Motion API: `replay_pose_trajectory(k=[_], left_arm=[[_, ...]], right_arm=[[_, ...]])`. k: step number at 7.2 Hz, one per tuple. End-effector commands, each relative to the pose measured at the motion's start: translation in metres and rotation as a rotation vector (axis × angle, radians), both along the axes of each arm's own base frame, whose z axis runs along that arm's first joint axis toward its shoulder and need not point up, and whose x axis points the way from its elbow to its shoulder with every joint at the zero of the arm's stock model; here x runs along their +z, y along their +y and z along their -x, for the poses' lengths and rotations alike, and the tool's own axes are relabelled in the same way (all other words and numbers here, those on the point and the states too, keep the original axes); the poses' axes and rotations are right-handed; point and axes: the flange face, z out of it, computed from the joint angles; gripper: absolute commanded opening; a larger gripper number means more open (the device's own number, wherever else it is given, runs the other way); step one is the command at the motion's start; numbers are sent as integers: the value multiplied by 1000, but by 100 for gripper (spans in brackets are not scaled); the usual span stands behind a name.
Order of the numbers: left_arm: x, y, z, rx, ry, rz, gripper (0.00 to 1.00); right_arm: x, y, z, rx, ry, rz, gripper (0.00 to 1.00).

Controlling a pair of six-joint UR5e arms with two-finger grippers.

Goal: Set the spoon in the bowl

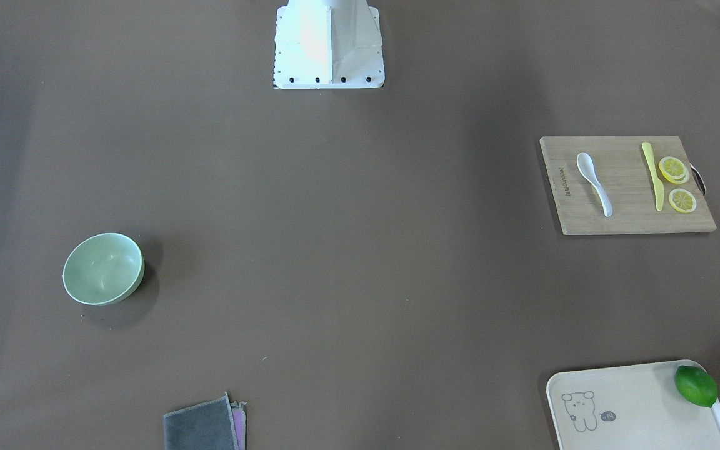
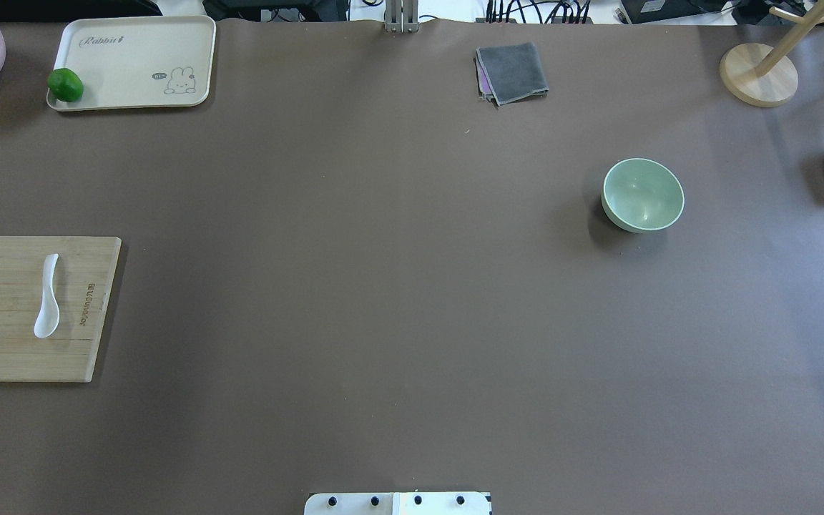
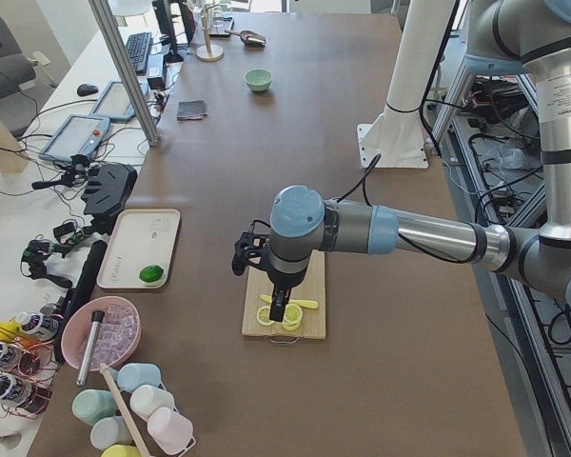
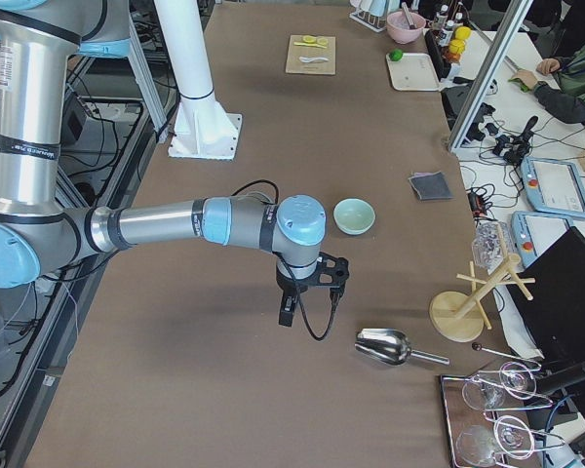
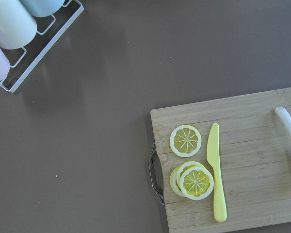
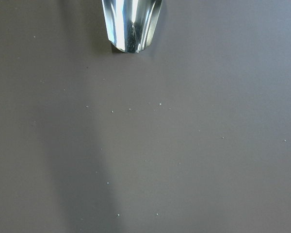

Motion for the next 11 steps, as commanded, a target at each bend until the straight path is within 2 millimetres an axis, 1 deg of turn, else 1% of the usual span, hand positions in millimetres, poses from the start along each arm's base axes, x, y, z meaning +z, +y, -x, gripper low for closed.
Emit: replay_pose_trajectory(k=[1,2,3,4,5,6,7,8,9,10,11], left_arm=[[-6,1,3,16,-14,-59,98],[4,11,2,15,-11,-36,98],[4,12,3,13,-12,-37,98],[-2,11,3,12,-14,-48,98],[-1,5,2,17,-13,-53,98],[-6,3,1,16,-9,-67,98],[-15,-4,2,14,-12,-125,98],[-20,-10,3,15,-23,-220,98],[-21,-35,5,9,-37,-346,98],[-11,-49,6,13,-36,-372,98],[-21,-54,2,31,10,-399,98]], right_arm=[[-1,0,1,-1,-2,-1,100],[-1,0,0,0,-2,-1,100],[-1,0,1,-1,-6,-3,100],[-4,-3,1,0,-9,-31,100],[-12,-7,2,1,-25,-100,100],[-23,-14,3,0,-36,-206,100],[-39,-22,3,-3,-32,-358,100],[-47,-27,4,-2,-30,-453,100],[-55,-29,5,-13,-29,-516,100],[-66,-32,14,-27,-38,-601,100],[-80,-47,53,-114,-60,-658,100]])
